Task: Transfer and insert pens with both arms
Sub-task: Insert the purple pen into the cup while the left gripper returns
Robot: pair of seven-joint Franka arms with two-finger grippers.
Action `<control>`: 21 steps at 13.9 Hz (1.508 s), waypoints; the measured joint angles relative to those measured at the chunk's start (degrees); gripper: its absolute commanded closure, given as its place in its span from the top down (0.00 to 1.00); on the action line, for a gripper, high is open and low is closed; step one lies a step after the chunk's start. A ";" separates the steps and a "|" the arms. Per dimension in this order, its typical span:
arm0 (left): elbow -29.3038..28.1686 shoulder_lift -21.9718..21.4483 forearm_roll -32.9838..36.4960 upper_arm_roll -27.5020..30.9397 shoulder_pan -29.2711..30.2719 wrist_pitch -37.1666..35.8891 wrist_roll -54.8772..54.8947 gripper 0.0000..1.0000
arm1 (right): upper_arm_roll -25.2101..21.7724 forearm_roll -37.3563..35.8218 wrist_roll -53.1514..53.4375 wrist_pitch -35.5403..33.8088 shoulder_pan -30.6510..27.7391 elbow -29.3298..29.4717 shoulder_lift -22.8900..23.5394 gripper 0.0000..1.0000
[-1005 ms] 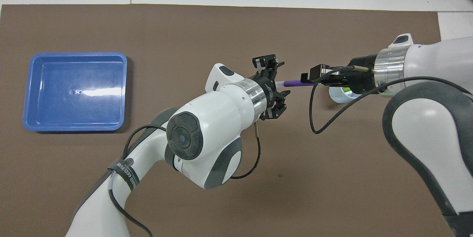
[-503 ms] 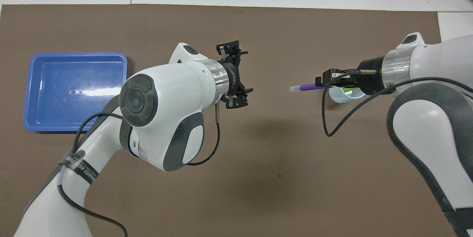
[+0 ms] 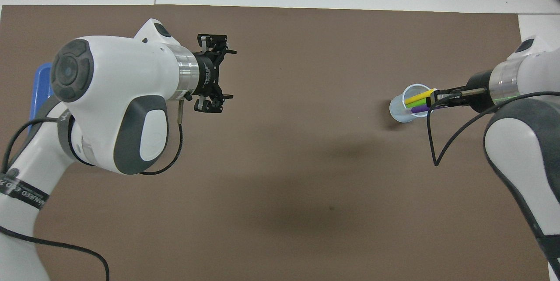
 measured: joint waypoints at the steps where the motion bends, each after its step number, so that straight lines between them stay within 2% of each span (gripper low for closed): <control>1: 0.00 -0.80 0.00 0.01 1.47 -3.46 4.61 1.00 | -0.01 -2.79 0.00 0.42 -0.07 -0.02 0.01 0.00; 4: 0.00 -3.51 0.00 0.06 5.53 -11.33 17.19 1.00 | -0.05 -7.68 -2.05 2.57 -1.09 -0.27 1.06 0.00; 9: -0.03 -6.17 0.50 0.17 12.70 -24.88 40.28 1.00 | 0.05 -8.04 -3.24 8.32 -1.78 -0.49 5.80 0.00; 10: -0.04 -6.54 1.36 0.19 13.74 -28.05 44.65 1.00 | 0.15 -8.04 -3.04 9.57 -1.62 -0.56 6.74 0.03; 11: -0.05 -6.88 3.14 0.18 14.33 -30.78 48.61 1.00 | 0.26 -8.04 -2.86 10.75 -1.45 -0.62 7.65 0.38; 12: -0.05 -7.25 5.18 0.15 14.60 -32.19 51.34 1.00 | 0.34 -8.04 -2.30 11.67 -1.30 -0.70 8.43 0.99; 17: -0.05 -8.47 10.76 0.12 15.23 -33.25 59.91 1.00 | 0.32 -8.04 0.20 12.24 -1.09 -0.54 9.23 1.00; 21: -0.09 -8.59 11.40 0.11 15.85 -33.34 61.05 1.00 | 0.05 -8.04 0.28 11.55 -1.91 0.40 7.44 1.00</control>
